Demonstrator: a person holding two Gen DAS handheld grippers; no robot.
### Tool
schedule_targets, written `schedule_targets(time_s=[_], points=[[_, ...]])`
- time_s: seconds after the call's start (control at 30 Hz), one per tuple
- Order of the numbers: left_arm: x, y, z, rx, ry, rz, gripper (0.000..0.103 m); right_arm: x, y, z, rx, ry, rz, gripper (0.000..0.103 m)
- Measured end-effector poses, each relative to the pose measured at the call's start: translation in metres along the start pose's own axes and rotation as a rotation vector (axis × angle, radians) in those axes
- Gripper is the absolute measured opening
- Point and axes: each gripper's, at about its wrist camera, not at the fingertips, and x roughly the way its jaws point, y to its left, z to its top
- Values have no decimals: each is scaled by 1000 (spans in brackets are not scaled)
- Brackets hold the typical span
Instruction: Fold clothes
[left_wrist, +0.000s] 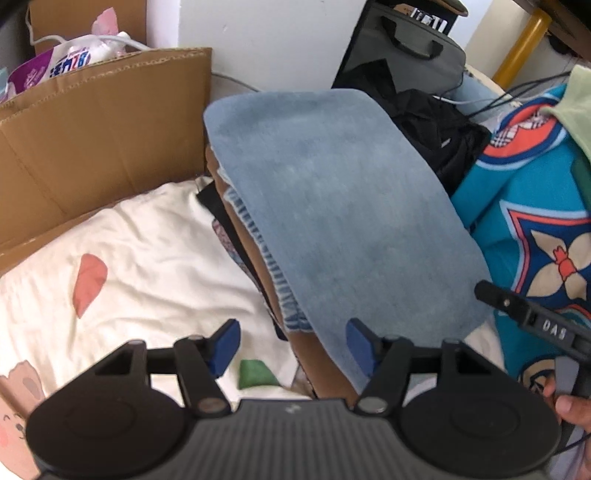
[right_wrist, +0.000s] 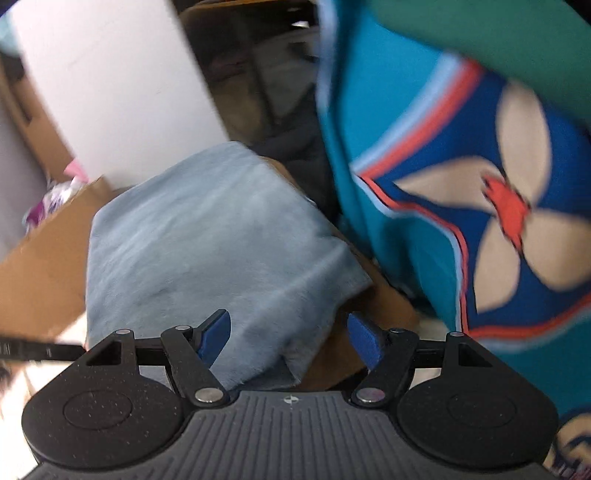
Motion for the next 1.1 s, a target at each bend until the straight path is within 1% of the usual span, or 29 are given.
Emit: schedule_targets(time_s=[0.07,0.13,0.17,0.2,0.3,0.37,0.43,0.47,0.57,0.67,0.7,0.73,0.8,0.87,0.97,1.1], points=[[4,-3,-7,4,2,-19,65,1,-9,-5,66,-19,15,73],[7,-6,-13,-5,10,-43,63,3,-16,-8,126,-36,55,66],[8,-7,-15,-8,11,-51,63,6,-17,-8,151,-42,71,60],[8,-7,-16,-10,11,-56,63,9,-19,-8,176,-42,81,58],[10,-8,-17,-17,12,-73,62,14,-27,-12,264,-48,93,58],[11,-9,-17,-21,15,-83,57,16,-34,-15,314,-61,96,58],[11,-9,-18,-24,17,-92,54,16,-41,-17,372,-73,109,58],[11,-10,-18,-25,18,-98,53,18,-47,-19,416,-72,119,58],[12,-11,-19,-24,23,-126,48,24,-56,-24,473,-49,134,55],[16,-14,-21,-18,33,-152,44,31,-59,-32,520,-19,184,48],[17,-14,-22,-18,35,-156,42,34,-60,-35,535,-5,205,42],[18,-15,-23,-18,34,-159,40,36,-61,-38,551,8,226,40],[18,-15,-24,-20,34,-163,34,39,-60,-43,558,25,248,31],[17,-13,-25,-20,34,-159,24,40,-59,-46,563,33,268,26],[15,-11,-24,-21,42,-154,16,37,-59,-45,557,33,288,23],[15,-11,-22,-21,56,-142,13,34,-54,-41,537,48,270,22]])
